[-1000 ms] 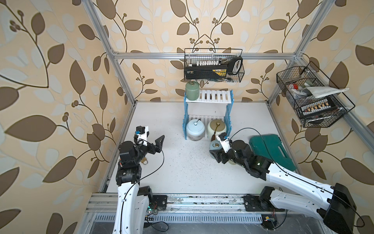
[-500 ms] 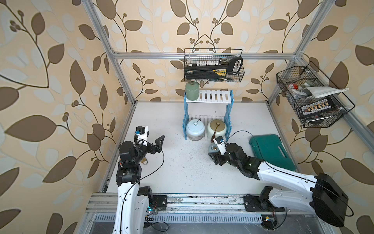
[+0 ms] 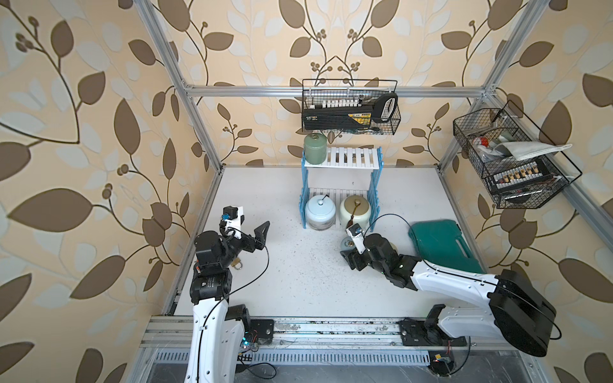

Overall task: Remove the tea canisters from the shelf
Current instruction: Place the tea canister at the center of the board.

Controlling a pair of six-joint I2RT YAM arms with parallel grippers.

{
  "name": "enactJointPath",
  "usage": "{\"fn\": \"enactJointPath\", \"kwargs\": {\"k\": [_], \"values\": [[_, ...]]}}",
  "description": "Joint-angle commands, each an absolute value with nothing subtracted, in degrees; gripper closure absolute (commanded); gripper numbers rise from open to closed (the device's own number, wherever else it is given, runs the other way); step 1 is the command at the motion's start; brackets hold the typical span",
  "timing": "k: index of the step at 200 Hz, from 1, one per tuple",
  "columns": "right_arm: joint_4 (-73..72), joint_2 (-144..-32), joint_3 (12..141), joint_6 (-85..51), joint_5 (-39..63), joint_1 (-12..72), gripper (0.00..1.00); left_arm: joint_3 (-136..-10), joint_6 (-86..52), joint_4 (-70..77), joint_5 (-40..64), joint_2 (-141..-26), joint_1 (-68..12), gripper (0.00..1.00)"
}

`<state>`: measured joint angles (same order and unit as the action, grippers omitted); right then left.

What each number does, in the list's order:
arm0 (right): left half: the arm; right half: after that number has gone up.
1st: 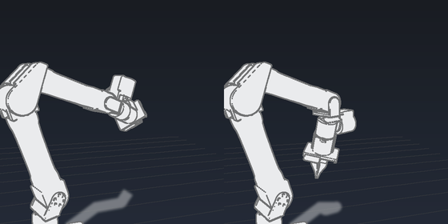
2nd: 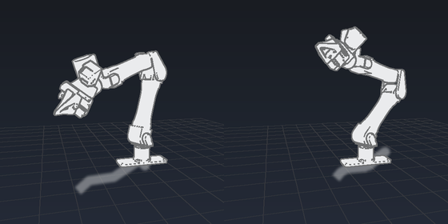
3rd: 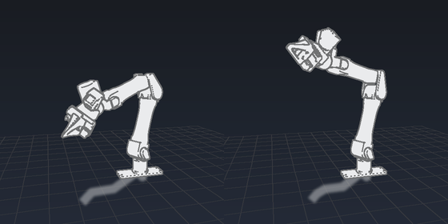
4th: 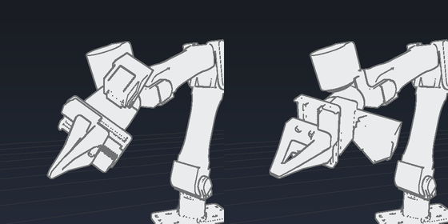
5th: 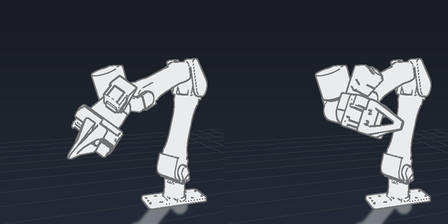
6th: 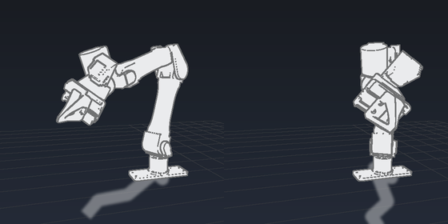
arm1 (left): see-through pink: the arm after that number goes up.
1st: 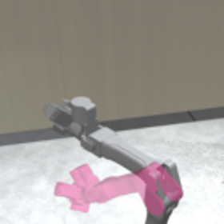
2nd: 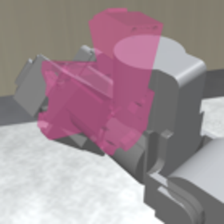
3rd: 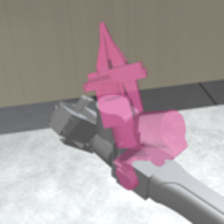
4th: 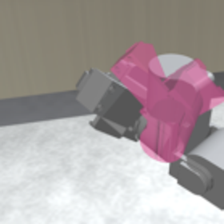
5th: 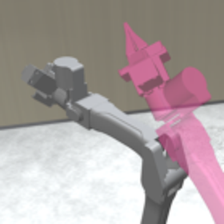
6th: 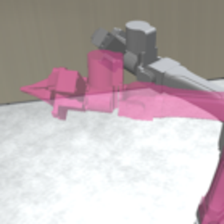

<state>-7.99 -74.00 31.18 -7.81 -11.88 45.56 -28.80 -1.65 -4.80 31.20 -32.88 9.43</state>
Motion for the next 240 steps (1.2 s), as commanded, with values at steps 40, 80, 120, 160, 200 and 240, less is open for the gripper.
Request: {"fn": "enactJointPath", "kwargs": {"k": [40,80,120,160,200,240], "values": [[-12.7,-75.0,32.1,-7.6,-13.2,44.8,0.28,-28.9,-1.2,-3.3,31.4,-32.5,10.2,0.01],[-12.0,-74.8,31.6,-7.6,-13.9,44.8,0.15,-28.9,-1.2,-3.2,31.4,-32.6,10.1,0.01],[-11.4,-75.3,31.6,-7.6,-14.5,44.8,0.09,-29.1,-1.3,-3.3,31.5,-32.7,10.2,0.01],[-10.5,-74.6,31.9,-7.5,-15.1,44.8,0.02,-29.1,-1.4,-3.2,31.6,-32.9,10.2,0.01],[-7.0,-71.1,33.0,-6.9,-15.6,44.8,0.01,-29.1,-1.6,-3.1,31.7,-33.2,10.3,0.01],[-1.8,-64.9,33.9,-6.2,-16.0,44.8,0.01,-30.0,-2.4,-3.7,32.0,-33.1,10.3,0.01]]}}
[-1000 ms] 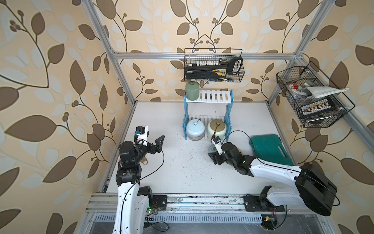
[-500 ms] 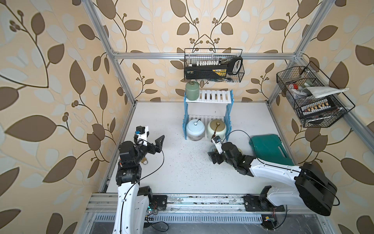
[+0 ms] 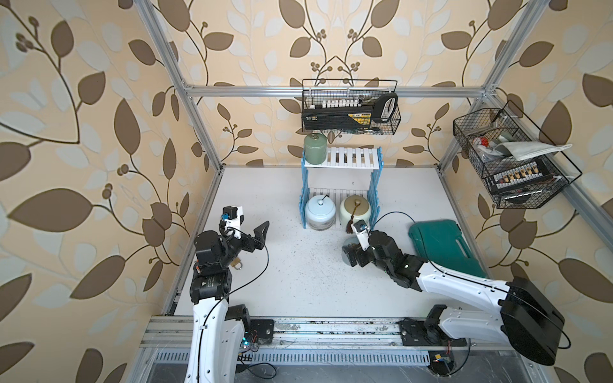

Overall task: Remove the tea canisters from the shelf
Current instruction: Place the tea canister at the center of the board, then pick up the tea canister from the shelf.

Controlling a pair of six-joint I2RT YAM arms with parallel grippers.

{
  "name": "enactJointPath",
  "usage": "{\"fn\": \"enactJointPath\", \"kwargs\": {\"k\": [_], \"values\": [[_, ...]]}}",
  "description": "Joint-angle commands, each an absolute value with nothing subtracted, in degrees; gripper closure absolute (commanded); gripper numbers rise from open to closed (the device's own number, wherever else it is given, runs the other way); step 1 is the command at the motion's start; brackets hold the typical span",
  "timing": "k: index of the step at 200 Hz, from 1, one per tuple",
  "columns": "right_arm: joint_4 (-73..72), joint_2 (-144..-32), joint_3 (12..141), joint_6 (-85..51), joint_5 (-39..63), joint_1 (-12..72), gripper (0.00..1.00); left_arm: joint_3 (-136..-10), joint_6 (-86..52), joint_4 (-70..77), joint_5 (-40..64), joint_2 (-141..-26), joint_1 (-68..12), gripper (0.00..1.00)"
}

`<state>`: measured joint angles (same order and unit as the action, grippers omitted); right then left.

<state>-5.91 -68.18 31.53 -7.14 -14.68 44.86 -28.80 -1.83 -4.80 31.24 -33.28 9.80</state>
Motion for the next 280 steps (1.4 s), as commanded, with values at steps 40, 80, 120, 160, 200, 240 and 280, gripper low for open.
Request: {"fn": "enactJointPath", "kwargs": {"k": [40,80,120,160,200,240,280], "values": [[5.2,-59.1,36.6,-5.7,-15.6,44.8,0.01,-32.7,-2.2,-5.5,32.0,-33.3,10.2,0.01],[13.0,-55.0,40.3,-6.0,-16.8,44.7,0.01,-36.9,-1.8,-8.6,32.3,-34.3,9.8,0.01],[20.2,-50.9,43.1,-6.4,-19.8,44.7,0.01,-40.2,-0.4,-11.0,32.6,-35.7,9.3,0.01],[25.4,-46.7,44.8,-5.2,-23.4,44.2,0.01,-44.9,-0.4,-13.2,32.7,-39.0,9.0,0.01],[30.1,-44.6,47.3,-4.6,-26.4,43.6,0.01,-52.1,0.0,-16.7,32.4,-44.5,7.8,0.02],[31.6,-41.7,46.7,-3.5,-30.0,42.7,0.01,-62.3,-0.8,-19.1,30.9,-52.1,5.8,0.02],[29.1,-39.2,43.0,-3.9,-32.6,42.4,0.01,-75.6,-1.2,-22.9,28.8,-62.2,2.3,0.01]]}}
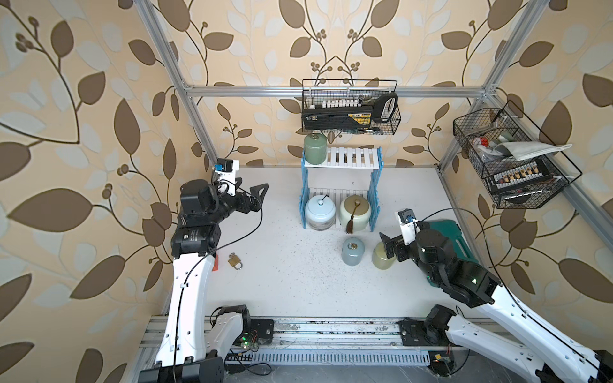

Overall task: Remove the tea canisters from the shelf
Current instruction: Pick up the tea canister from the shelf.

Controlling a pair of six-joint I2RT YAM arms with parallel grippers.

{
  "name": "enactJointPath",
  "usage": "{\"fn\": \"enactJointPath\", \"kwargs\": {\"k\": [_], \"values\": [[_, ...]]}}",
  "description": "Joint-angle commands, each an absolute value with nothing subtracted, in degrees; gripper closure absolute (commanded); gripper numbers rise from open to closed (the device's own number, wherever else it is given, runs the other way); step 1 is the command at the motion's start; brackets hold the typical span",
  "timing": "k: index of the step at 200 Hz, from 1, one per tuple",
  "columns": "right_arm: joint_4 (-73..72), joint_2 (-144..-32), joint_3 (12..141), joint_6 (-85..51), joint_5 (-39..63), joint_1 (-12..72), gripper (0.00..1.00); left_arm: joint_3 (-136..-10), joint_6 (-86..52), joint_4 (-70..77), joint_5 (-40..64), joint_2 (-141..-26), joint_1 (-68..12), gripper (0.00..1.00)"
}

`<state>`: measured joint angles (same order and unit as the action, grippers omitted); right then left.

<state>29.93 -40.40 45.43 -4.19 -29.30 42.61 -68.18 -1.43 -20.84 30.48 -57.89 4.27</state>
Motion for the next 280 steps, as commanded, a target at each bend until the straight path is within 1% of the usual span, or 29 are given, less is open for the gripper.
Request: {"fn": "enactJointPath", "kwargs": {"k": [1,31,89,120,139,186,210,228,280], "values": [[29.1,-39.1,42.8,-3.9,-32.6,42.4,0.01,-76.0,-1.1,-23.1,28.7,-62.5,2.2,0.01],[28.0,-38.9,41.8,-3.8,-33.0,42.3,0.01,-85.8,0.2,-26.0,26.1,-70.8,-2.7,0.01],[27.0,-37.5,40.6,-3.3,-34.0,40.9,0.01,-97.1,1.4,-26.0,25.5,-82.2,-8.7,0.01],[26.5,-37.4,40.2,-3.1,-33.8,40.7,0.01,-103.2,3.8,-26.8,25.1,-90.0,-11.6,0.01],[26.5,-37.6,40.2,-3.1,-33.1,39.0,0.01,-106.8,3.8,-27.2,25.0,-94.1,-12.7,0.01],[26.2,-37.0,39.9,-3.1,-32.6,37.9,0.01,-114.9,3.1,-27.3,24.5,-102.6,-15.0,0.01],[26.1,-37.0,39.9,-3.0,-32.4,37.6,0.01,-117.0,3.0,-26.3,24.1,-105.7,-15.8,0.01],[26.1,-36.9,39.8,-3.0,-32.2,37.5,0.01,-121.0,2.8,-26.1,23.8,-108.1,-16.2,0.01],[25.9,-36.7,39.6,-2.7,-31.8,37.2,0.01,-125.1,2.6,-25.2,23.0,-112.9,-17.4,0.01]]}}
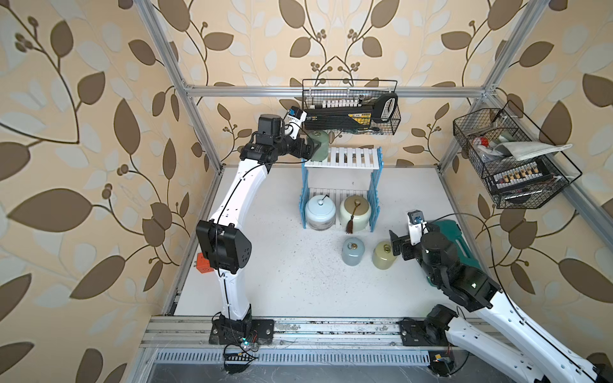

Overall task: Remove the tea canisters from the shelf
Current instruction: Pick up the tea canister from the shelf.

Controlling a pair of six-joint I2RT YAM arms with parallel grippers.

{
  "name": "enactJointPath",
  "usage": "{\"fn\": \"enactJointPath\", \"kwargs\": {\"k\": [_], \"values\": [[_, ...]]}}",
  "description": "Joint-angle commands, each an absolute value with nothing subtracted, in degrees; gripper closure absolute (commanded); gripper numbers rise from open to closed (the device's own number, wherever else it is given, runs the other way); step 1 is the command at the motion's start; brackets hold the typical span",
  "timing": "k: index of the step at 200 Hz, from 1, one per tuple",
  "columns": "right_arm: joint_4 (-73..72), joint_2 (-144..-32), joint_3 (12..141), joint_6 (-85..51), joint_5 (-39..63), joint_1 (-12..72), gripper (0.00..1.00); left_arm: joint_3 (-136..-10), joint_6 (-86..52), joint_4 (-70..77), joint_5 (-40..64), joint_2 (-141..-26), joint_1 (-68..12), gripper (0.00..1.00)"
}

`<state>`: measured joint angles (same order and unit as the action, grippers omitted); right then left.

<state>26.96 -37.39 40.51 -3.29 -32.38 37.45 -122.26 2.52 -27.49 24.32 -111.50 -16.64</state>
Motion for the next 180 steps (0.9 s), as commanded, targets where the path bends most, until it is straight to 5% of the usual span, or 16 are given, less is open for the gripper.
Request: {"fn": "enactJointPath", "kwargs": {"k": [1,149,180], "values": [[25.9,-36.7,39.6,-2.7,-31.8,37.2,0.01,-125.1,2.6,-25.3,23.0,-113.0,-17.4,0.01],[25.7,-36.7,39.3,-2.3,-31.6,37.1,0.01,-132.1,1.0,-22.0,25.0,-120.9,-18.0,0.01],[25.6,-36.8,39.3,-2.2,-31.6,36.9,0.01,-133.4,1.0,-21.5,27.5,-122.0,-18.0,0.12]]}}
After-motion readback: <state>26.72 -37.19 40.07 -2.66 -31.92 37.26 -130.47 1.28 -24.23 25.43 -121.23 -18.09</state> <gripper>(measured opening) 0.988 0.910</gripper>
